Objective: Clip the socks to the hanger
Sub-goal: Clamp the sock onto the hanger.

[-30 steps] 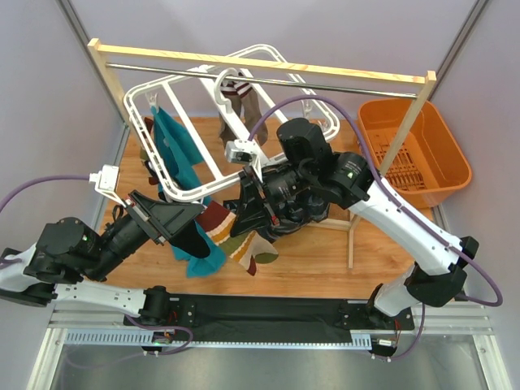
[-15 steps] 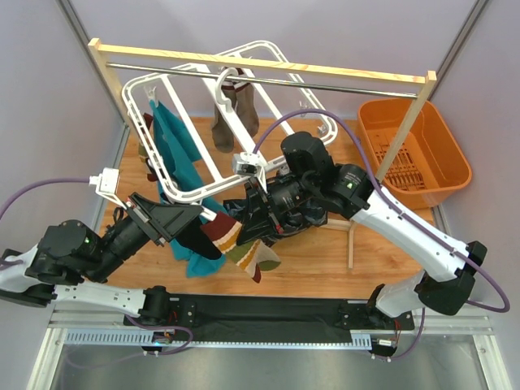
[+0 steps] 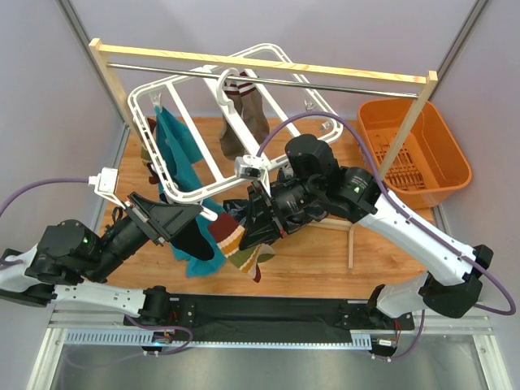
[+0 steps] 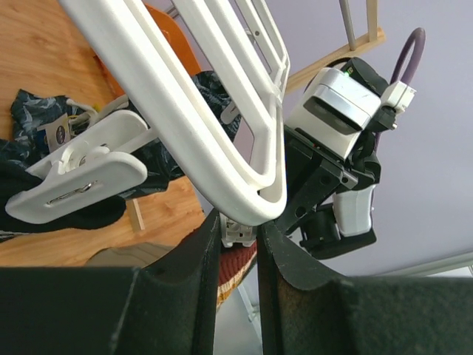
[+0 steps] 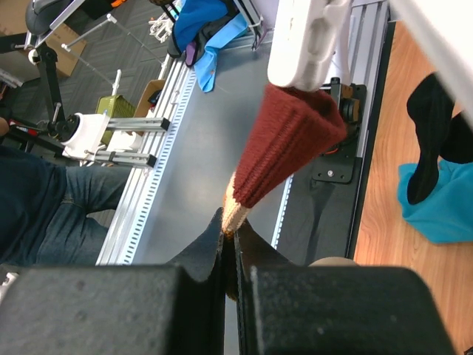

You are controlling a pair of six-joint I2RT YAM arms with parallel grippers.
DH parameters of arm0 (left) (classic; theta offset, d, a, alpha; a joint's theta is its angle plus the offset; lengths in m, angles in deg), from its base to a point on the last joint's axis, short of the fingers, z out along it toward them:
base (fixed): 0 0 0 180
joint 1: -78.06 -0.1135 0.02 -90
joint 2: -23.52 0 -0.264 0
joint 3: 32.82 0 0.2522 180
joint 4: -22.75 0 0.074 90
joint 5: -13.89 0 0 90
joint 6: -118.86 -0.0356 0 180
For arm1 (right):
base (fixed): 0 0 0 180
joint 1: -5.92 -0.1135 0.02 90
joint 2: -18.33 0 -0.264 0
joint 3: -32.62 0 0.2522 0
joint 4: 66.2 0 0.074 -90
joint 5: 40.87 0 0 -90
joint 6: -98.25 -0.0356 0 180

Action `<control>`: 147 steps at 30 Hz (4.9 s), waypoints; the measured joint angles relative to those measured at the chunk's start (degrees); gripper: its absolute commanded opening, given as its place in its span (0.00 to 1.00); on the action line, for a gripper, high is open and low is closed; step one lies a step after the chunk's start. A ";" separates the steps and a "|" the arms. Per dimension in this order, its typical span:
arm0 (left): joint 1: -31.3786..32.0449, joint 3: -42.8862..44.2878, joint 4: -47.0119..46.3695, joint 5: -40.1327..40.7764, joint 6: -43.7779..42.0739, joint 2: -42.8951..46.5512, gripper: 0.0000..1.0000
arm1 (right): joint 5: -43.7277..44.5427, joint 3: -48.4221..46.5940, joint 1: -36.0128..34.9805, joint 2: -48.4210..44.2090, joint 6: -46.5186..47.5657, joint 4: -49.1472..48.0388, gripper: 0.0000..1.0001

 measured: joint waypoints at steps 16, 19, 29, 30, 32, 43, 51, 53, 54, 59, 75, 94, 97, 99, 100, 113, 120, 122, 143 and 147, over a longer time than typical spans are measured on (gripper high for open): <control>0.00 0.00 -0.57 -0.28 -0.02 0.09 0.00 | 0.28 -0.68 -2.19 -0.76 0.44 1.31 0.00; 0.00 0.00 -0.74 -0.52 -0.07 0.09 0.00 | -0.17 -1.73 -2.60 0.52 0.85 1.40 0.00; 0.00 0.00 -1.18 -1.03 -0.15 0.09 0.00 | -2.05 -5.88 -3.58 3.08 1.51 2.75 0.00; 0.00 0.00 -1.18 -1.05 -0.15 0.09 0.00 | -2.23 -6.08 -3.58 3.08 1.51 2.69 0.00; 0.00 0.00 -1.25 -1.09 -0.20 0.09 0.00 | -2.51 -6.16 -3.61 3.06 1.51 2.64 0.00; 0.00 0.00 -2.36 -1.64 -0.39 0.09 0.00 | -2.78 -6.43 -3.69 3.19 1.46 2.54 0.00; 0.00 0.00 -2.73 -1.77 -0.46 0.09 0.00 | -3.41 -6.82 -3.69 3.67 1.27 2.10 0.00; 0.00 0.00 -2.95 -1.90 -0.46 0.09 0.00 | -3.48 -6.86 -3.69 3.74 1.27 2.12 0.00; 0.00 0.00 -3.06 -1.97 -0.48 0.09 0.00 | -3.50 -6.99 -3.69 3.80 1.27 2.12 0.00; 0.00 -0.22 -3.56 -2.40 -0.46 0.09 0.00 | -3.52 -8.15 -3.69 4.61 1.27 2.10 0.00; 0.00 -0.61 -3.78 -2.58 -0.46 0.15 0.00 | -4.04 -8.33 -3.69 5.05 1.03 1.03 0.00; 0.00 -0.66 -4.15 -2.86 -0.46 0.20 0.00 | -5.03 -7.04 -3.85 3.04 -0.04 -0.83 0.00; 0.00 -0.66 -4.20 -3.08 -0.46 0.20 0.00 | -5.01 -7.06 -3.85 3.08 -0.24 -1.53 0.00; 0.00 -0.68 -4.26 -3.17 -0.46 0.20 0.00 | -5.01 -7.06 -3.85 3.13 -0.26 -1.77 0.00; 0.00 -0.70 -4.33 -3.21 -0.46 0.20 0.00 | -5.01 -7.13 -3.85 3.17 -0.26 -1.81 0.00; 0.00 -0.96 -5.35 -3.98 -0.50 0.20 0.00 | -5.01 -8.04 -2.14 4.44 -0.55 -2.71 0.00; 0.00 -0.96 -5.92 -4.28 -0.61 0.20 0.00 | -5.53 -8.04 -1.03 5.20 -1.33 -3.56 0.00; 0.00 -0.96 -5.92 -4.28 -0.83 0.20 0.00 | -5.75 -8.04 -0.94 5.42 -1.40 -3.76 0.00; 0.00 -1.07 -3.02 -2.14 0.66 1.79 0.94 | -7.69 -8.00 -0.94 5.66 -4.15 -7.93 0.07; 0.00 -1.07 -1.77 -1.90 1.53 1.90 1.00 | -7.45 -7.69 -0.92 5.70 -4.61 -7.91 0.46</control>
